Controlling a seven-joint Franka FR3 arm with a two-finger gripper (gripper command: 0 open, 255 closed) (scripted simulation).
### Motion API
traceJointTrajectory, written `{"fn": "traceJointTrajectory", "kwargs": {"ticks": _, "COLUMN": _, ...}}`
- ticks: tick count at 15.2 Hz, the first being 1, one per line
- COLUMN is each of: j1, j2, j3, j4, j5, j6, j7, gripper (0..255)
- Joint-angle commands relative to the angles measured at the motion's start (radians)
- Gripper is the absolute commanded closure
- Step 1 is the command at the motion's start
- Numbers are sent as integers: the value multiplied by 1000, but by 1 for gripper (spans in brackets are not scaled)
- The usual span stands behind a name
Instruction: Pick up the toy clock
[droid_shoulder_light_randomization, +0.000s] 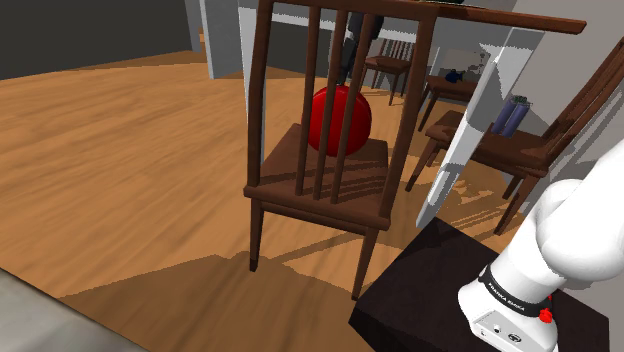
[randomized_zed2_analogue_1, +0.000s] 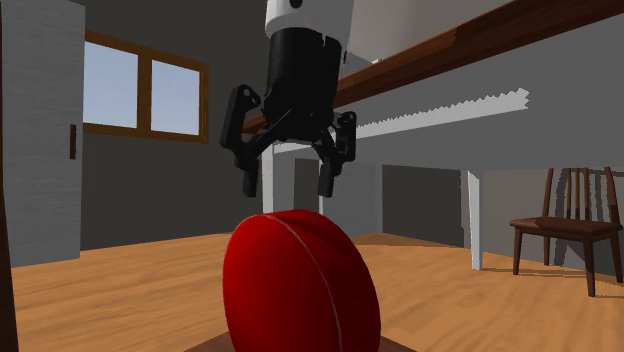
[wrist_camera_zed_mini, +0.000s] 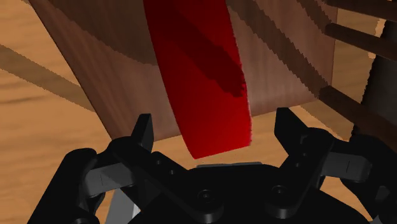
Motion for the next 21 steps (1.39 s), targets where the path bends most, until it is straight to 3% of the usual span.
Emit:
{"fn": "traceJointTrajectory", "kwargs": {"ticks": 1, "j1": 3, "j2": 13, "j3": 3, "j4": -9, "j5": 0, "j6": 23, "j7": -12, "gripper": 0}}
{"fn": "traceJointTrajectory", "kwargs": {"ticks": 8, "j1": 4, "j2": 6, "j3": 3, "j4": -92, "j5": 1, "j6": 98, "j7": -17, "gripper": 0}}
{"fn": "traceJointTrajectory", "kwargs": {"ticks": 9, "j1": 3, "j2": 7, "j3": 3, "j4": -93, "j5": 1, "j6": 100, "j7": -18, "gripper": 255}}
{"fn": "traceJointTrajectory", "kwargs": {"ticks": 18, "j1": 4, "j2": 6, "j3": 3, "j4": -92, "j5": 1, "j6": 98, "j7": -17, "gripper": 255}}
{"fn": "traceJointTrajectory", "kwargs": {"ticks": 21, "j1": 3, "j2": 9, "j3": 3, "j4": -48, "j5": 0, "j6": 58, "j7": -14, "gripper": 255}}
